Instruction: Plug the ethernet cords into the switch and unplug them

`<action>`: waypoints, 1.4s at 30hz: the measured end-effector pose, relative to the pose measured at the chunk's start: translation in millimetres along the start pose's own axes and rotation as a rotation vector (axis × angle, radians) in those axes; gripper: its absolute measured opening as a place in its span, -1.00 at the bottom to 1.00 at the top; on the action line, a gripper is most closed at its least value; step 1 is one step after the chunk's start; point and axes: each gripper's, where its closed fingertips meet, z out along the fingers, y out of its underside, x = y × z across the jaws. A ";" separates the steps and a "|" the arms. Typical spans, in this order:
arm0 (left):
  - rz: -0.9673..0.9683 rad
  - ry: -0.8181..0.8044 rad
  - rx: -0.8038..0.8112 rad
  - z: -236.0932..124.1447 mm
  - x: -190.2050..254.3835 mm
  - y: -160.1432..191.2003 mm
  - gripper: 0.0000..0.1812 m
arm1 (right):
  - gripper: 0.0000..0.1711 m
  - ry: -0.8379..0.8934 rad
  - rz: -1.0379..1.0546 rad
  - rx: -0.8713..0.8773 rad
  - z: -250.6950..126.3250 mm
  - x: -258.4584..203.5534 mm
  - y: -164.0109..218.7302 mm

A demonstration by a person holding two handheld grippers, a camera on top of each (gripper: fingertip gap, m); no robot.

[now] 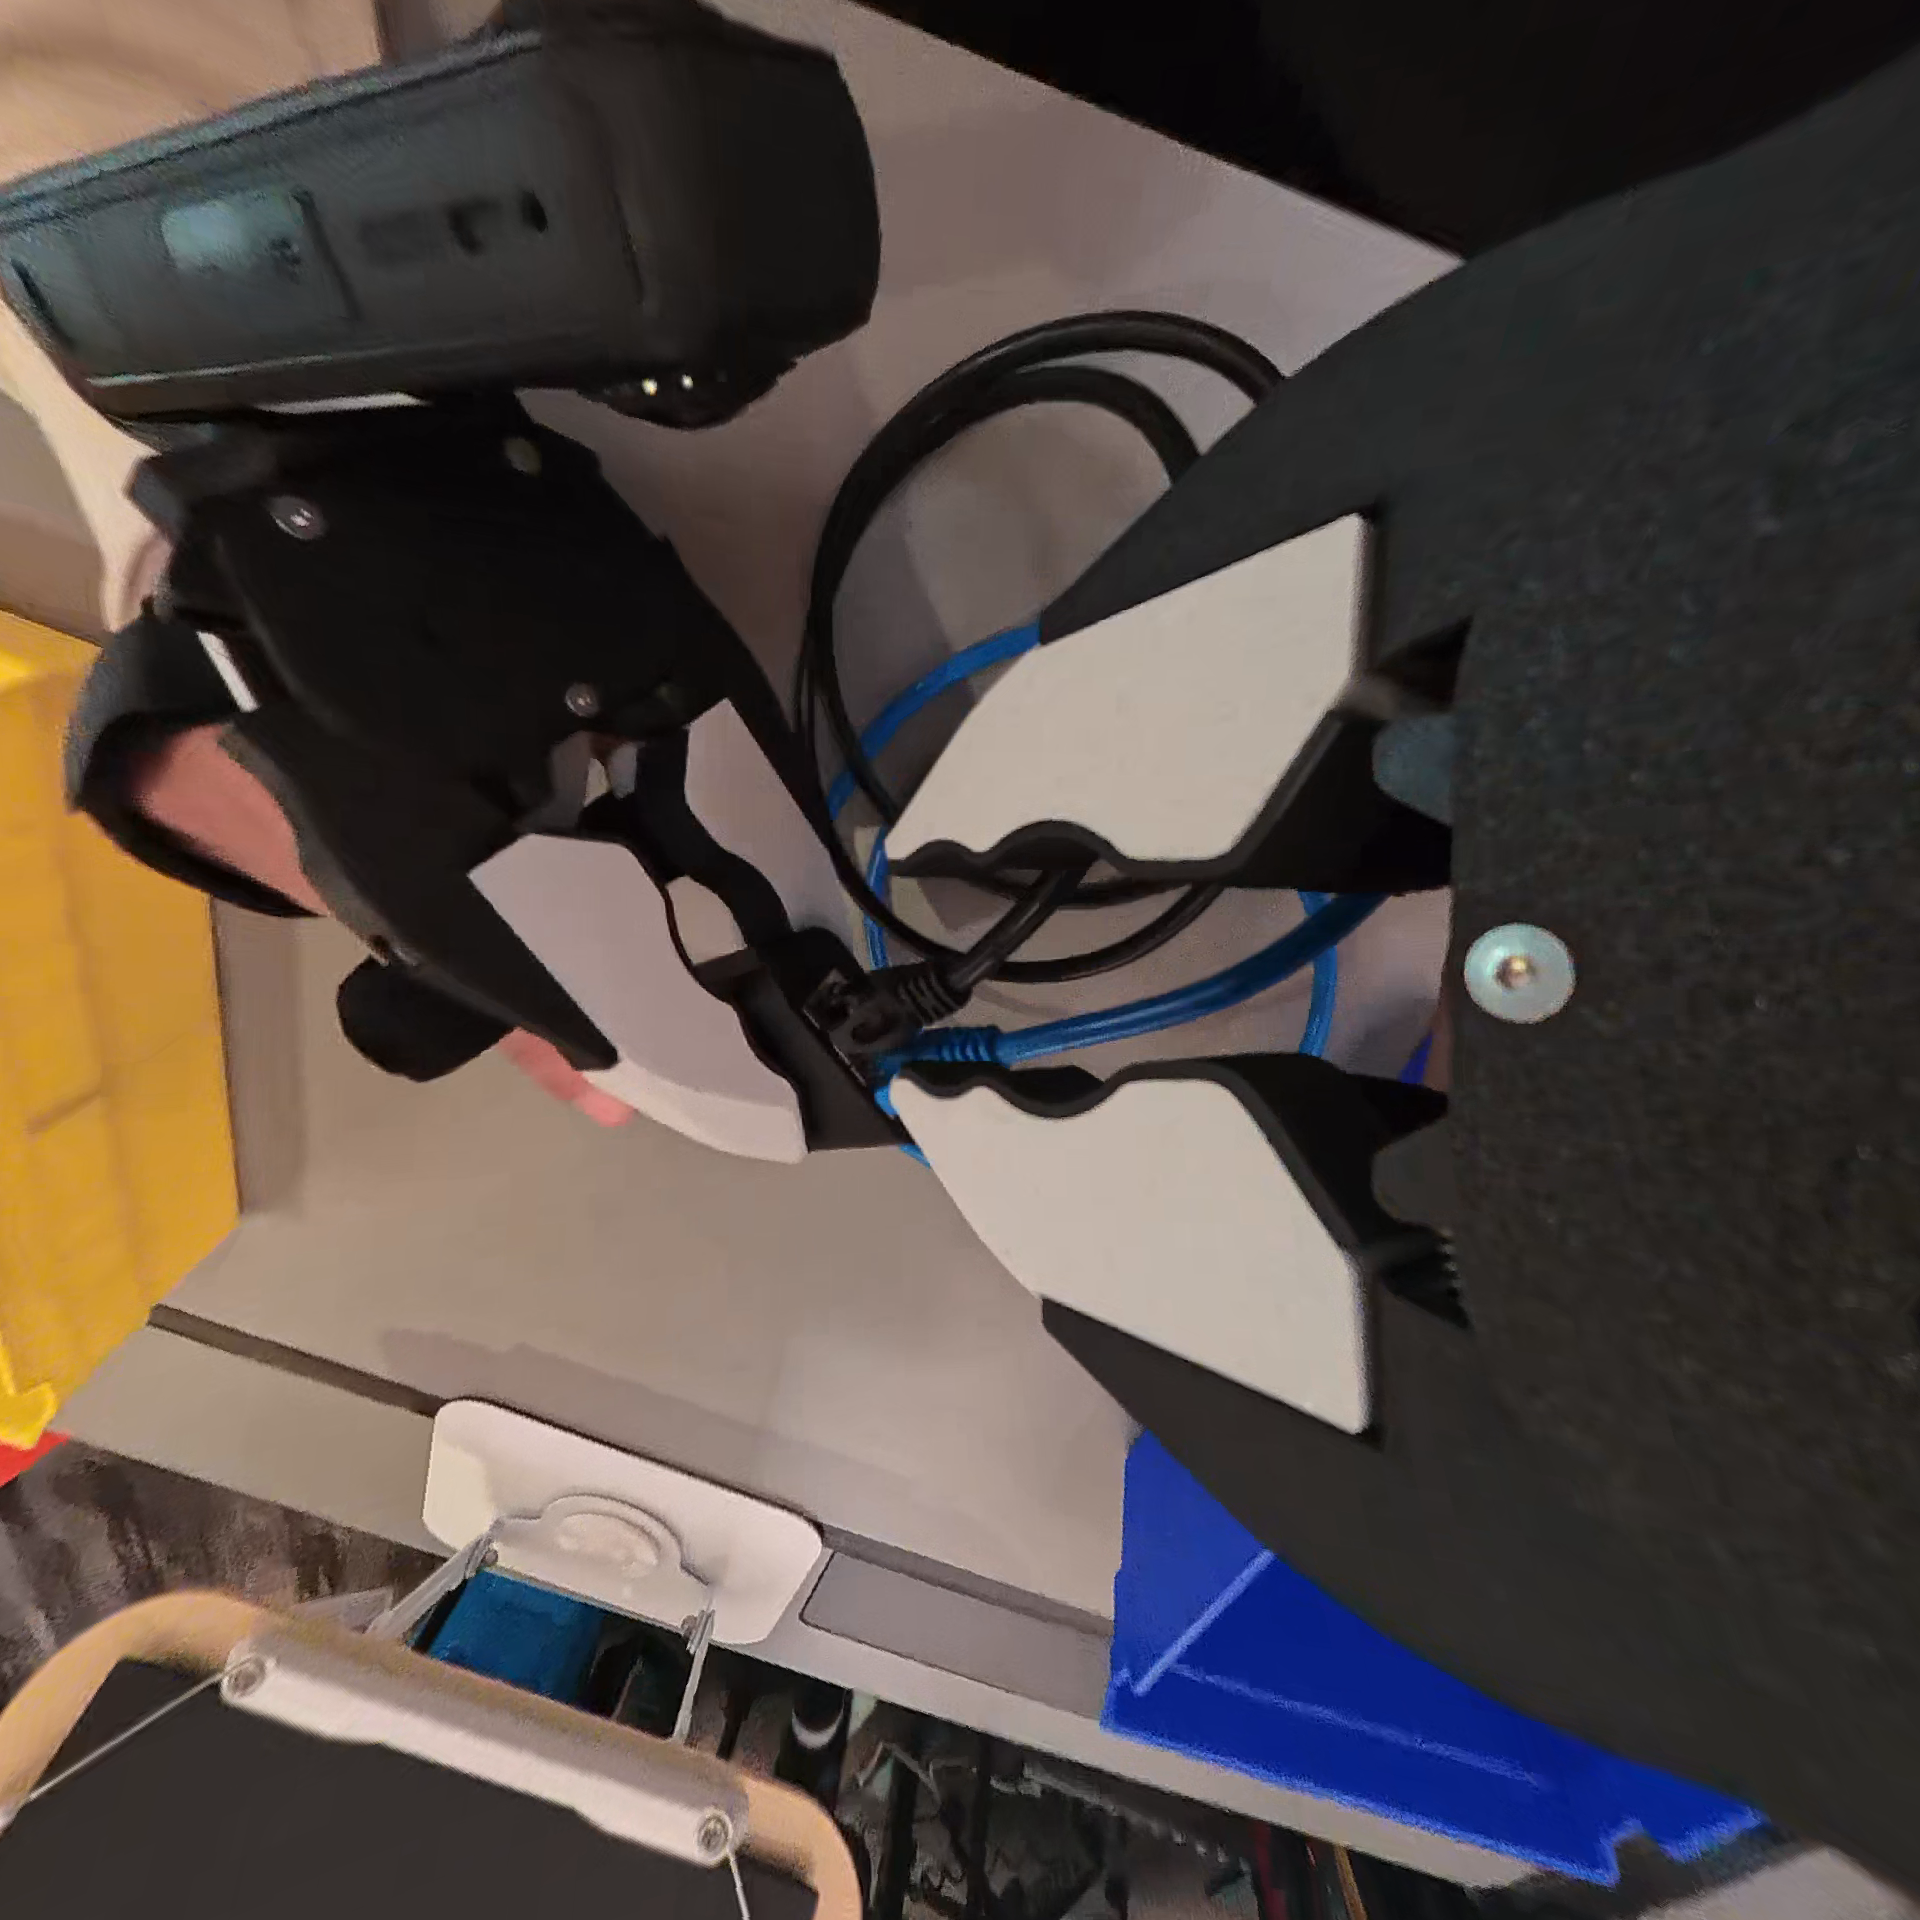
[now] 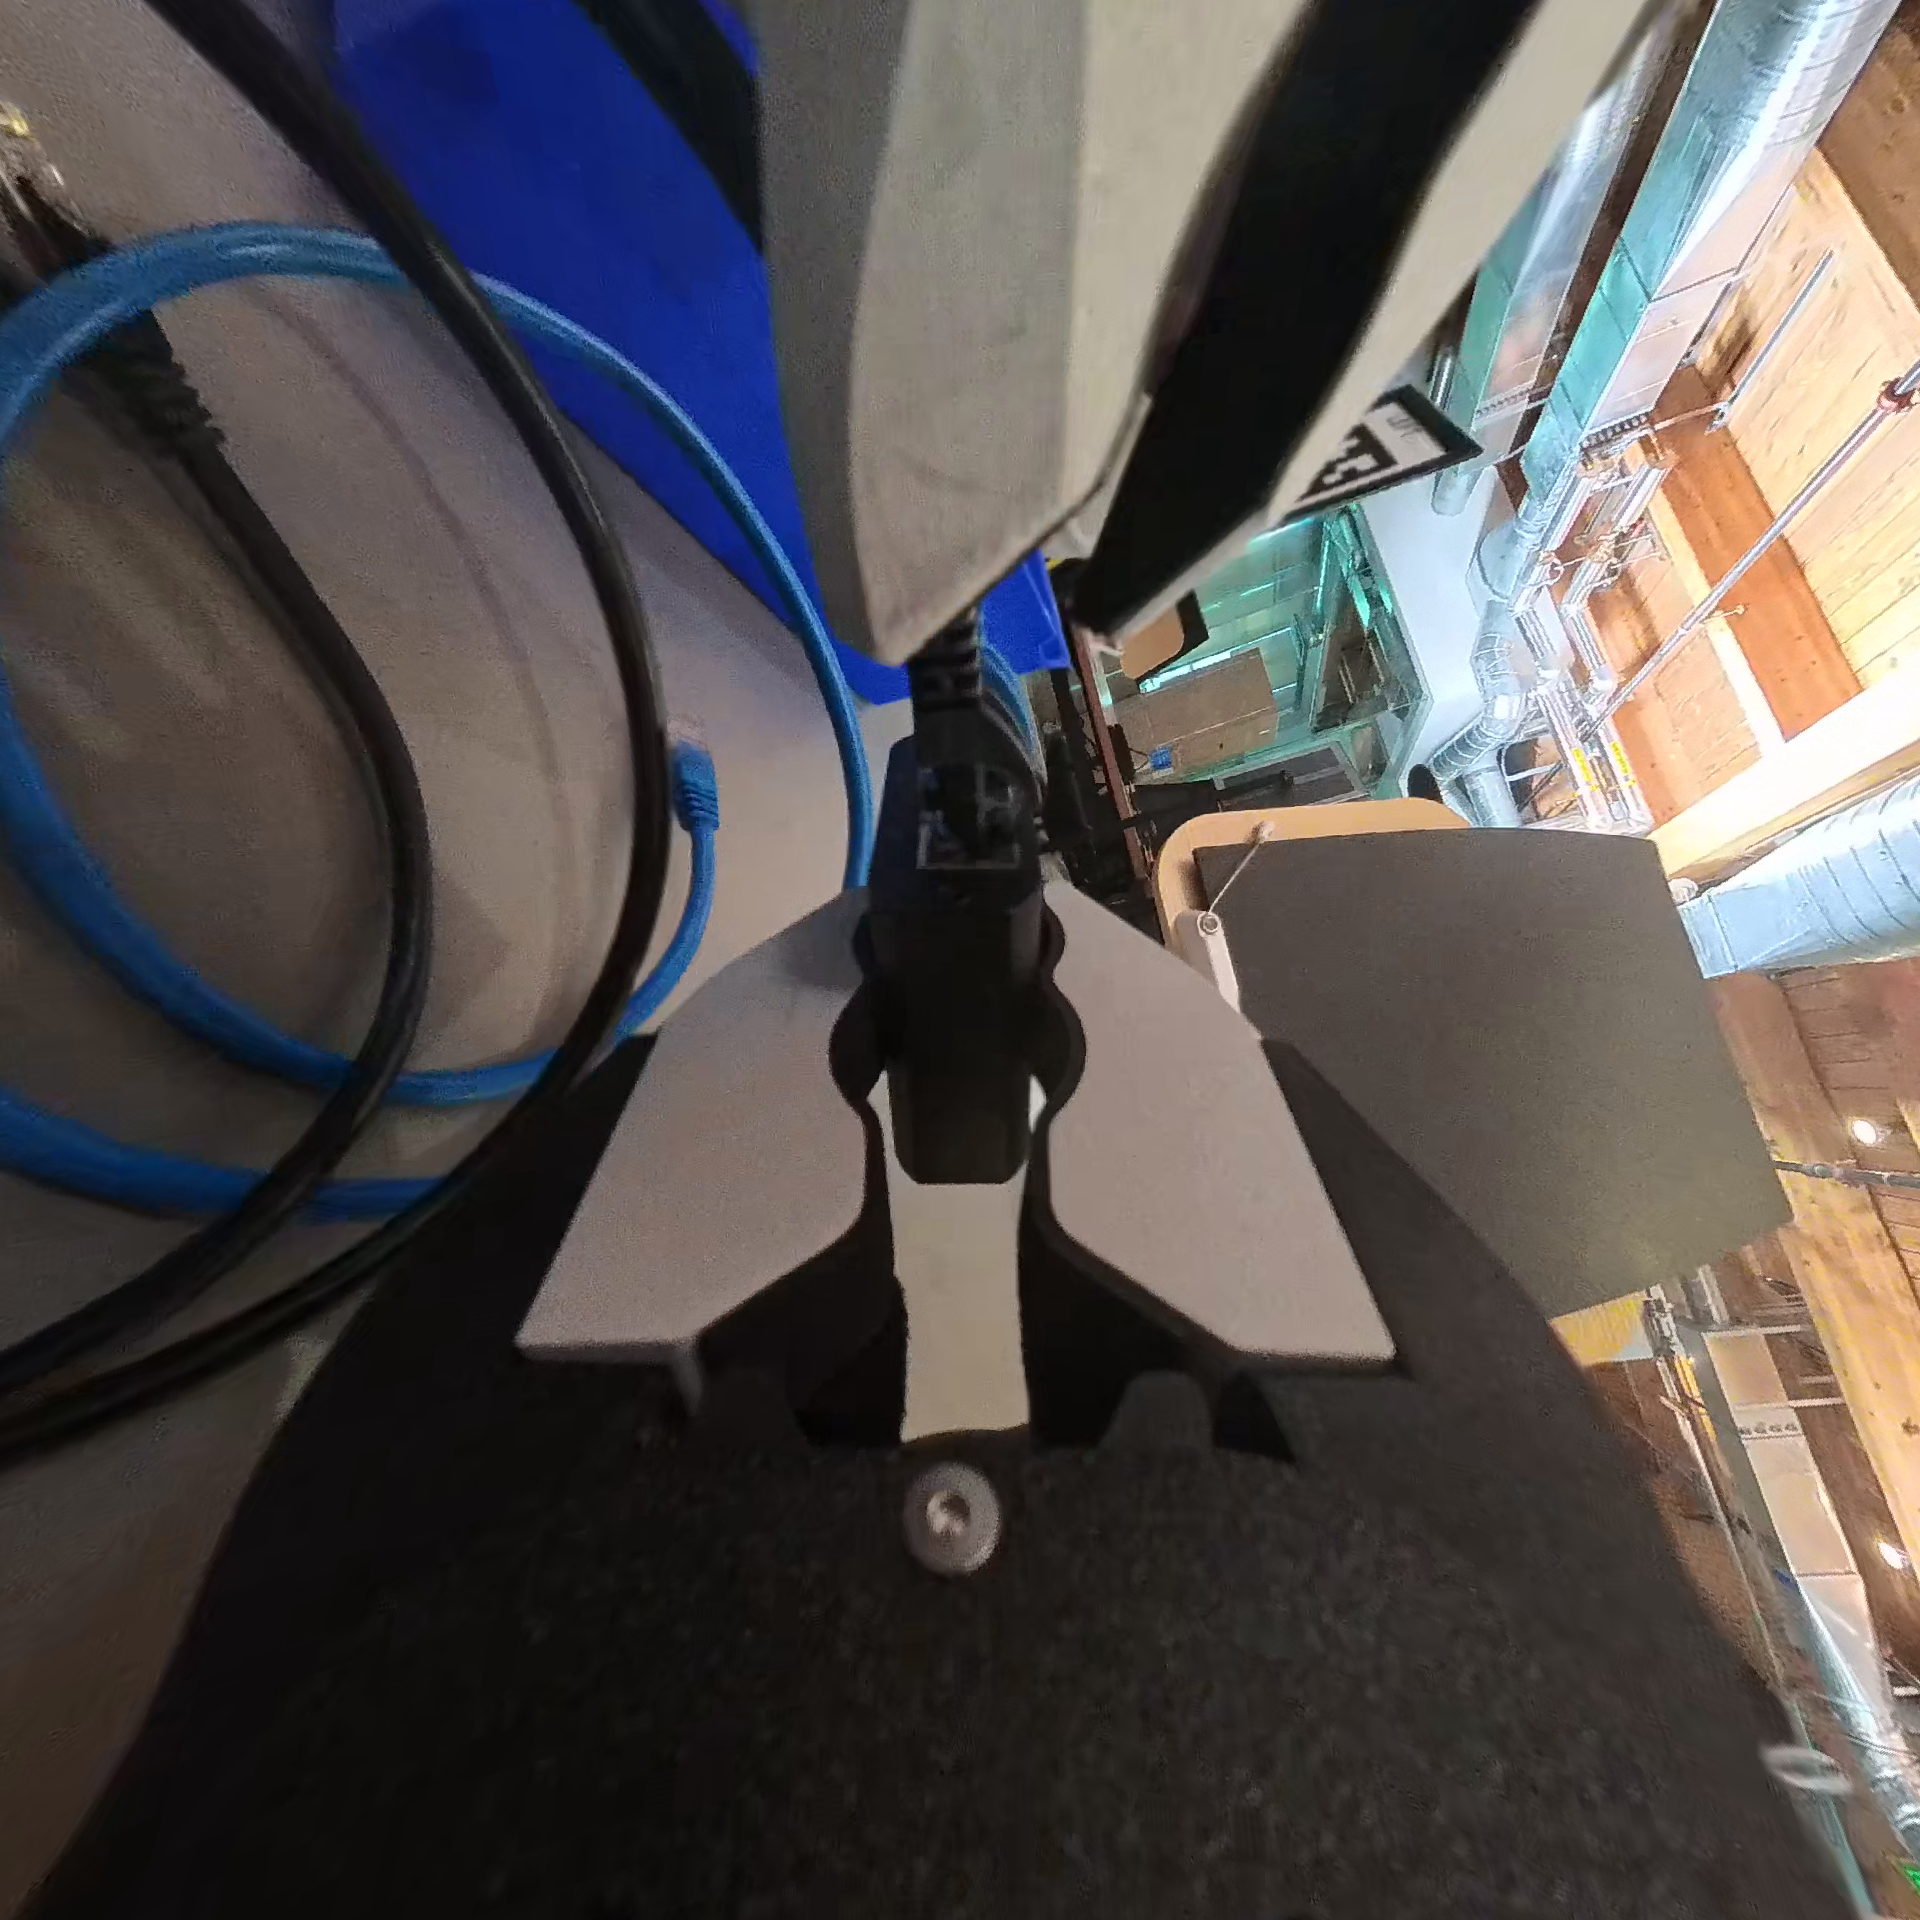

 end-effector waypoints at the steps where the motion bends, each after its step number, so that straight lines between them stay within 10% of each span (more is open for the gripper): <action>1: 0.027 -0.022 -0.012 1.4 -1.3 0.8 -0.63 | -0.71 -0.001 -0.012 -0.006 -0.2 -0.4 0.6; 11: 0.401 -0.218 -0.118 -3.5 -2.1 2.9 -0.79 | -0.71 -0.041 -0.047 -0.018 -7.4 -4.2 -14.5; 32: 0.012 0.032 0.014 -18.2 18.9 -27.6 -0.62 | -0.72 -0.057 0.005 -0.089 -9.1 1.2 -12.3; 42: 0.327 -0.290 -0.222 3.5 -10.8 8.9 -0.78 | -0.71 -0.075 0.041 -0.079 -11.4 0.6 -15.6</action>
